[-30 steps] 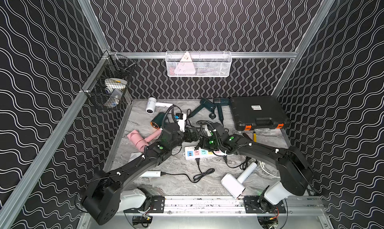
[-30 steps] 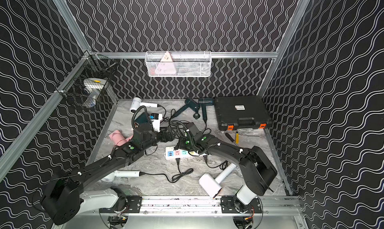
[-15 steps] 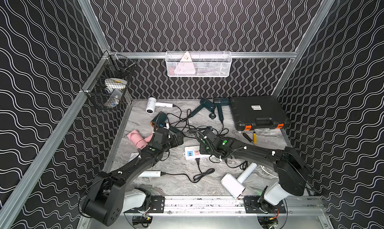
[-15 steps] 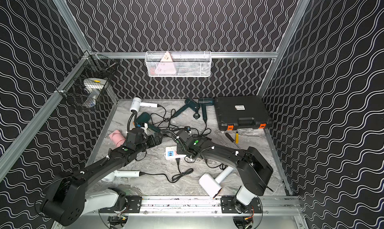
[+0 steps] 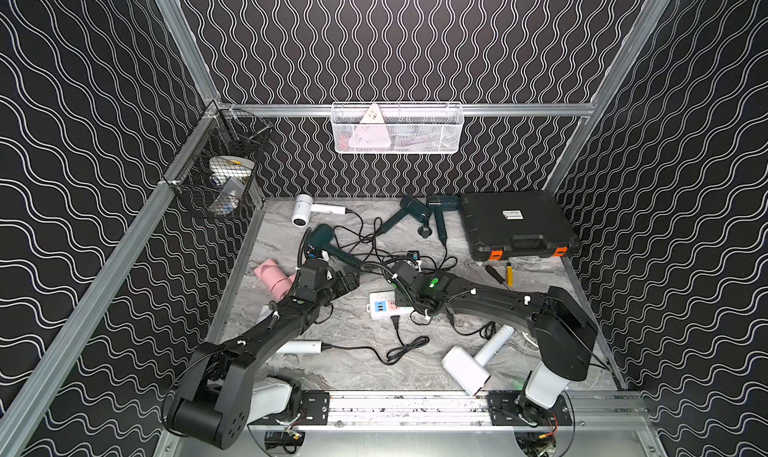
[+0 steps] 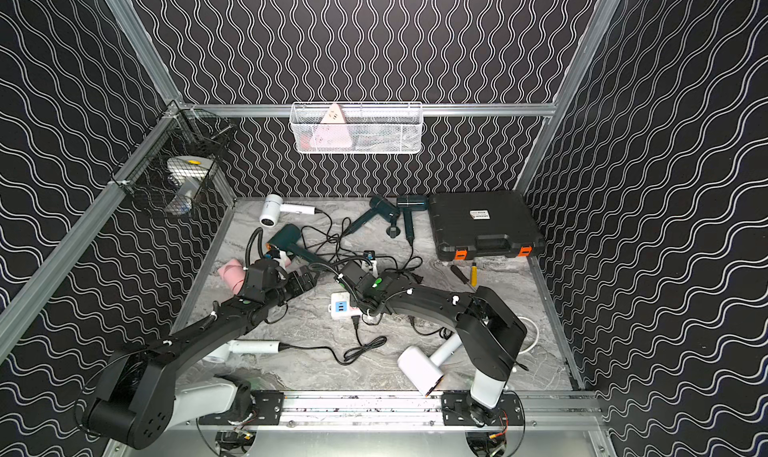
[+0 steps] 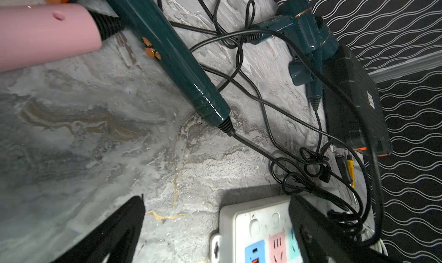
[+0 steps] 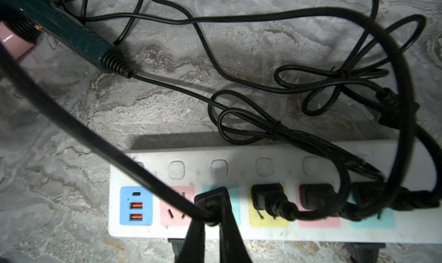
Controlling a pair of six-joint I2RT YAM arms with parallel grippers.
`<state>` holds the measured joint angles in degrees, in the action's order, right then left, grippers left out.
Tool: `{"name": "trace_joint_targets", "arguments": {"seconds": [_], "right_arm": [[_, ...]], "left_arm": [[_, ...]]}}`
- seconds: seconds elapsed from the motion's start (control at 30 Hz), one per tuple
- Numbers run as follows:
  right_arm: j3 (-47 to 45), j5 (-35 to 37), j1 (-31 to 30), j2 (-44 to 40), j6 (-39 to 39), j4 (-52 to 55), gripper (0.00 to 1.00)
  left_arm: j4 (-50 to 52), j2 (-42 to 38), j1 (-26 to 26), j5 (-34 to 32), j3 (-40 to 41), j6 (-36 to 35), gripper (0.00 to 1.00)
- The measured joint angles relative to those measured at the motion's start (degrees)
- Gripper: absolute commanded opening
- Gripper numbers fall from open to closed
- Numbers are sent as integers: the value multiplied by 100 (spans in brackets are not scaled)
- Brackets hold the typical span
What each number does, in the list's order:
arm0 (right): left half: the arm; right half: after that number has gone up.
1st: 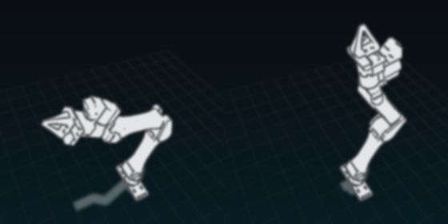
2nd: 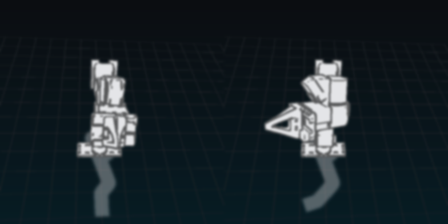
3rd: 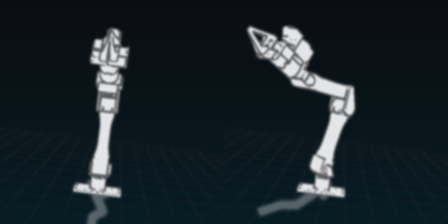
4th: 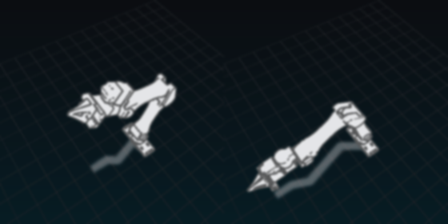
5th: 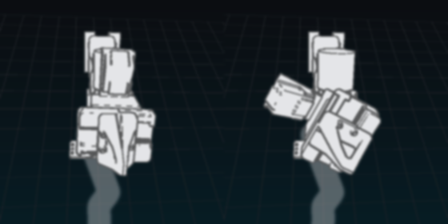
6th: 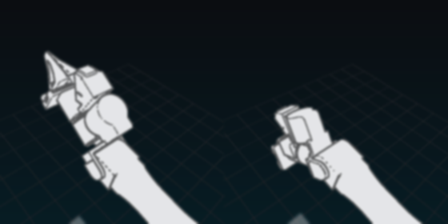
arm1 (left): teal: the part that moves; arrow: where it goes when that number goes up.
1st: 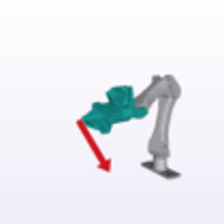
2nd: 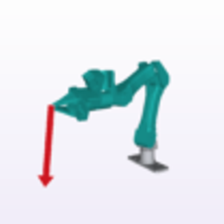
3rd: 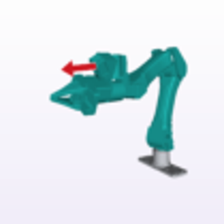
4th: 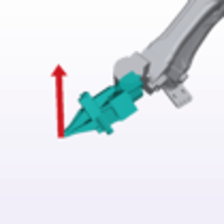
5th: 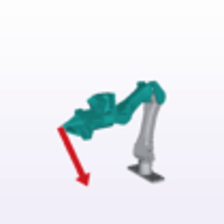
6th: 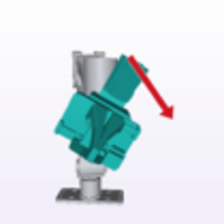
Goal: Charge the blow dryers
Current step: Insert the plug into the socket.
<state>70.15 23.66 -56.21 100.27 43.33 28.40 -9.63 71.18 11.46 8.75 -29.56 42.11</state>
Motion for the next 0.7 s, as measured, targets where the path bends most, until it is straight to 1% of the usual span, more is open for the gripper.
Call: {"name": "trace_joint_targets", "arguments": {"seconds": [0.27, 0.7], "right_arm": [[22, 173, -83, 103, 122, 90, 0], [20, 496, -212, 175, 249, 63, 0]], "left_arm": [[-107, -42, -190, 0, 109, 129, 99], [-109, -96, -221, 15, 122, 142, 99]]}}
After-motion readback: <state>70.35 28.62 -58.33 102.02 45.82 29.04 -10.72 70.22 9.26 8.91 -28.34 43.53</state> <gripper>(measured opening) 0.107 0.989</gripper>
